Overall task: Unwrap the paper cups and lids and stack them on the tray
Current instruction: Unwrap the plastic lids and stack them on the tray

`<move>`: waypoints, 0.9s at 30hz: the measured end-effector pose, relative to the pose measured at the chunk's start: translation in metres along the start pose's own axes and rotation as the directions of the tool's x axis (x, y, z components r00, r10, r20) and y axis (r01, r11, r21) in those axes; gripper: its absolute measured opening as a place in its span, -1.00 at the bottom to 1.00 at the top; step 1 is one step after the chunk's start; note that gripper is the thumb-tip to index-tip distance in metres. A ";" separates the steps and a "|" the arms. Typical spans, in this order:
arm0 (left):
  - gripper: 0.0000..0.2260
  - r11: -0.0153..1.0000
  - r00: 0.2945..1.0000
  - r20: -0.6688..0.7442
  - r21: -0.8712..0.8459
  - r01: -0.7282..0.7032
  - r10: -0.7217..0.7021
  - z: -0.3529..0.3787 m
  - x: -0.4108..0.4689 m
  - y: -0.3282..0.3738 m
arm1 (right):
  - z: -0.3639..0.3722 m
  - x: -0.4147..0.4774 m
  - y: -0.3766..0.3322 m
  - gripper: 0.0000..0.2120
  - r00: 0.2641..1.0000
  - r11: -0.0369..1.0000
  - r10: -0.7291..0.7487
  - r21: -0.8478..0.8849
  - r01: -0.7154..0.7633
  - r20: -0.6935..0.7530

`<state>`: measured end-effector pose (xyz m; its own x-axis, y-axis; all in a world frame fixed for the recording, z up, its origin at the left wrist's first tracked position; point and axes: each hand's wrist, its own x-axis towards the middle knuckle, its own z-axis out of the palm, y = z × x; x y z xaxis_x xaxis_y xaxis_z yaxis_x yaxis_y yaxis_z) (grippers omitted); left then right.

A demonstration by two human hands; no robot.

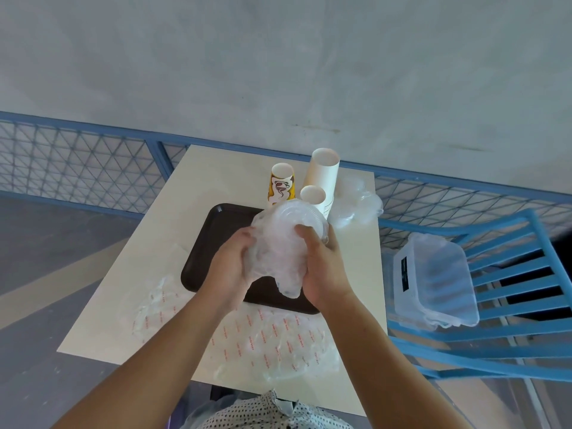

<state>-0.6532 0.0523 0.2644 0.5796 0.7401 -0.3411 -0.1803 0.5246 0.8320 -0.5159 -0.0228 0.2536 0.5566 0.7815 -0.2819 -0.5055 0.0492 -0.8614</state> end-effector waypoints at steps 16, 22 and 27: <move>-0.58 0.993 0.999 0.027 0.111 0.039 -0.042 0.019 0.009 0.001 | 0.009 0.002 -0.018 -0.63 0.996 0.993 0.090 -0.070 -0.091 -0.023; -0.58 0.985 1.000 0.018 0.174 0.001 -0.004 0.027 0.011 0.000 | 0.011 -0.005 -0.022 -0.76 0.973 0.977 0.211 0.040 -0.208 -0.096; -0.60 0.990 0.996 -0.085 0.139 0.036 -0.024 0.029 0.017 0.000 | 0.009 -0.008 -0.007 -0.72 0.983 0.987 0.148 -0.049 -0.154 -0.111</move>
<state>-0.6202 0.0531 0.2711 0.5144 0.7602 -0.3968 -0.0473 0.4871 0.8720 -0.5227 -0.0239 0.2652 0.5458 0.7060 -0.4513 -0.5523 -0.1019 -0.8274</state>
